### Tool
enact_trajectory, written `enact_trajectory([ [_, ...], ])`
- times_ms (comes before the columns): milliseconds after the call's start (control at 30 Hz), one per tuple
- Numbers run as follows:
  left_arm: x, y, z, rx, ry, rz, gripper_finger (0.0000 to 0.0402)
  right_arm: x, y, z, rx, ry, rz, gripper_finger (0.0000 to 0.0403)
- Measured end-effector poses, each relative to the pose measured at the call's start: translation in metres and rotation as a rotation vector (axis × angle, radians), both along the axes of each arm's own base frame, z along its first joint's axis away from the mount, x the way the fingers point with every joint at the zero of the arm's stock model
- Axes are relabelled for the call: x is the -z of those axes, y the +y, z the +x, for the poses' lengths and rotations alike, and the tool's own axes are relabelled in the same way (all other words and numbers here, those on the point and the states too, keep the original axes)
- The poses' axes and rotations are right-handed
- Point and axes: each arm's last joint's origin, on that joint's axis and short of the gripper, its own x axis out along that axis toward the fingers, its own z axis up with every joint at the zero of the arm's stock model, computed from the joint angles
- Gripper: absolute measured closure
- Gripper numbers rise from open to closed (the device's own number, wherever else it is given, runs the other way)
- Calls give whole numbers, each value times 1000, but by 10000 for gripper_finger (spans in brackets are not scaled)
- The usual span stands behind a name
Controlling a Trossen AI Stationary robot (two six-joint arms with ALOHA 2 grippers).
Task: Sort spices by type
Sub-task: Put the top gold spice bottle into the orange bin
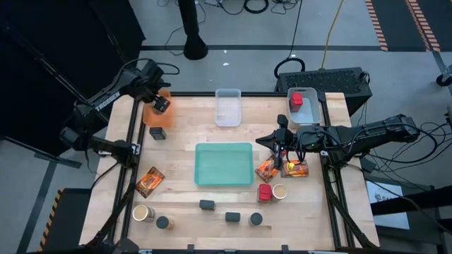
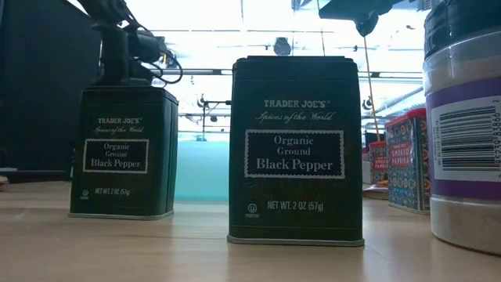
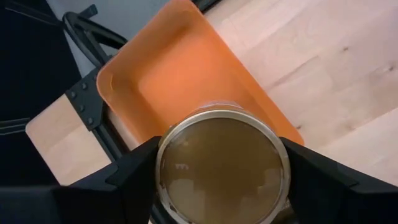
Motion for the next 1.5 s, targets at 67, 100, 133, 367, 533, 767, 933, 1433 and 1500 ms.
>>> enact_trajectory([
  [67, 2, 2, 1, 0, 2, -1, 120, 0, 0, 0, 0, 0, 0, 403],
  [100, 3, 3, 2, 0, 3, -3, 120, 0, 0, 0, 0, 0, -1, 403],
  [133, 4, 5, 3, 0, 3, -3, 120, 0, 0, 0, 0, 0, -1, 403],
  [367, 11, 18, 4, -20, -10, 20, 120, 0, 0, 0, -1, 1, -4, 403],
  [533, 16, 32, -4, -69, -37, 30, 120, 0, 0, 0, 0, 1, -1, 403],
  [767, 32, 41, -6, -54, -66, 23, 120, 1, 0, 0, -5, 9, -1, 403],
  [933, 37, 43, -7, -39, -69, 43, 120, 1, 0, 0, -4, 8, 3, 403],
  [1433, 45, 52, -6, -100, -98, 35, 120, 1, 0, 0, -4, 8, 2, 403],
  [1500, 51, 54, -5, -101, -85, 15, 120, 1, 0, 0, -4, 8, 1, 403],
])
